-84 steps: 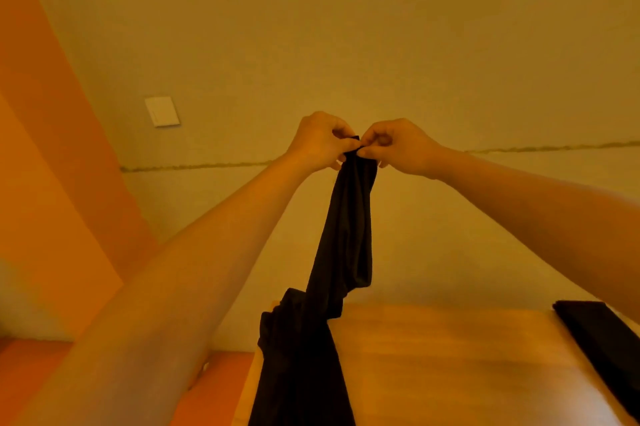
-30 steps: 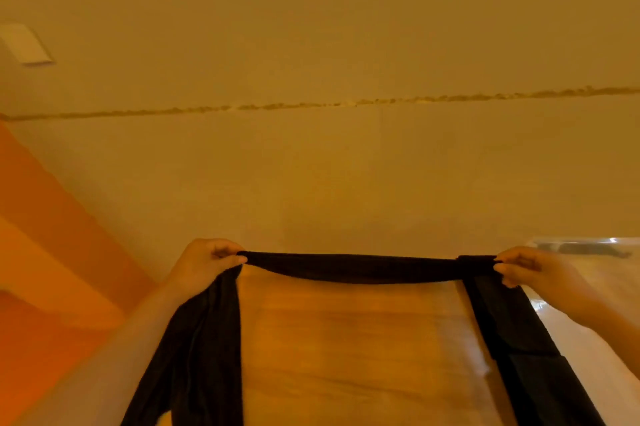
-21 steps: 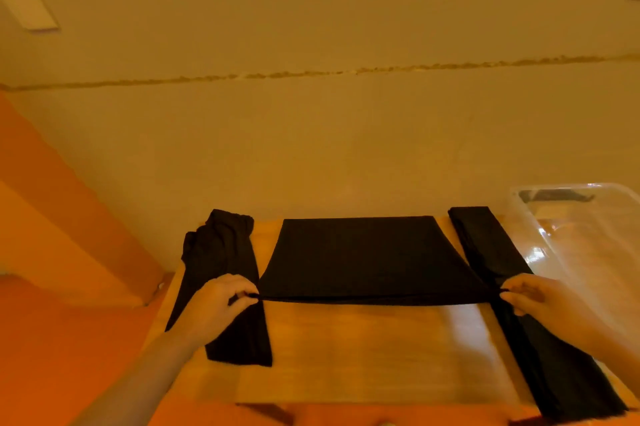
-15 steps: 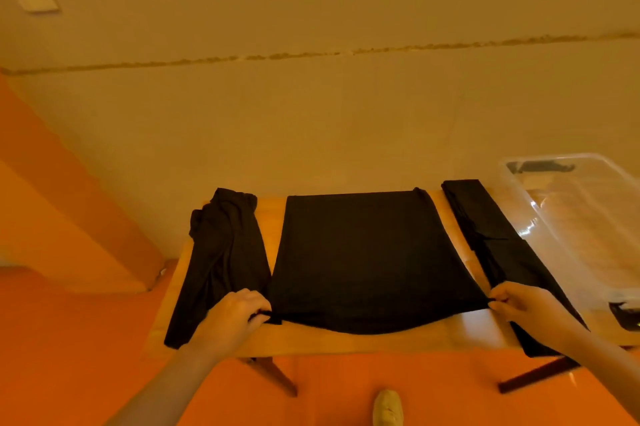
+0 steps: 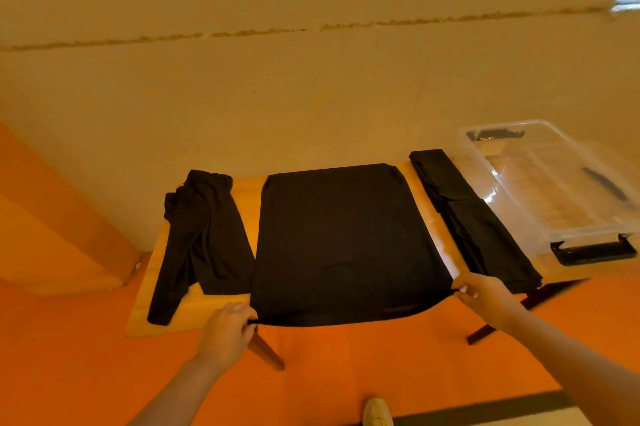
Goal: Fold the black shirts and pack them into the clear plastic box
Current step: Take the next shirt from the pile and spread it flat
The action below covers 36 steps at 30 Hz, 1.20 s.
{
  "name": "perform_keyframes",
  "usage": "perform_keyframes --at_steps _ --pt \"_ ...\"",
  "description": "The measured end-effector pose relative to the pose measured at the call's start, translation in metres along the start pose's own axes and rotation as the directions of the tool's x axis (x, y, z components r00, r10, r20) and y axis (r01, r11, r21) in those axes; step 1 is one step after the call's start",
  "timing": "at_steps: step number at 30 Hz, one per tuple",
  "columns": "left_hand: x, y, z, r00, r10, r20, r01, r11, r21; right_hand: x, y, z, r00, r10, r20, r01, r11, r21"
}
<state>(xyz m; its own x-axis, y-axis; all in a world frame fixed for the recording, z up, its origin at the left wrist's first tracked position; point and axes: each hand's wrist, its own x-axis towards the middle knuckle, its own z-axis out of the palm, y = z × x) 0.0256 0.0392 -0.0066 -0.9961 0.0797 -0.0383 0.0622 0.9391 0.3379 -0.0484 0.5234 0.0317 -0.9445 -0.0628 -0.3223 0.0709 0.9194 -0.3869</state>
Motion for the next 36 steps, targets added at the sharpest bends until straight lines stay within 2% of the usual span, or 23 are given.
perform_keyframes --at_steps 5,11,19,23,27,30,36 --pt "0.001 0.007 0.002 1.0 0.02 0.012 -0.02 1.0 -0.023 0.012 -0.003 0.009 0.998 -0.03 0.062 0.034 0.998 -0.058" --pt "0.048 0.025 -0.007 0.996 0.047 -0.08 -0.049 0.999 -0.022 0.049 -0.028 0.005 0.993 -0.113 0.042 0.115 0.992 -0.058" --pt "0.148 0.043 -0.013 0.999 -0.031 -0.044 0.033 0.999 0.04 0.139 -0.077 -0.009 0.977 -0.21 0.027 0.21 0.978 0.004" --pt "0.197 0.049 -0.015 0.998 -0.058 -0.034 0.06 0.996 0.071 0.188 -0.088 -0.02 0.96 -0.279 0.009 0.28 0.96 -0.03" --pt "0.241 0.049 -0.012 0.993 -0.112 -0.023 0.114 0.988 0.107 0.239 -0.087 -0.024 0.923 -0.376 -0.078 0.365 0.922 -0.126" --pt "0.27 0.045 -0.008 0.983 -0.183 -0.024 0.184 0.979 0.084 0.271 -0.09 -0.024 0.927 -0.357 -0.113 0.342 0.93 -0.133" --pt "0.311 0.036 0.003 0.945 -0.328 -0.002 0.328 0.944 0.041 0.308 -0.095 -0.01 0.968 -0.252 -0.012 0.249 0.961 -0.119"
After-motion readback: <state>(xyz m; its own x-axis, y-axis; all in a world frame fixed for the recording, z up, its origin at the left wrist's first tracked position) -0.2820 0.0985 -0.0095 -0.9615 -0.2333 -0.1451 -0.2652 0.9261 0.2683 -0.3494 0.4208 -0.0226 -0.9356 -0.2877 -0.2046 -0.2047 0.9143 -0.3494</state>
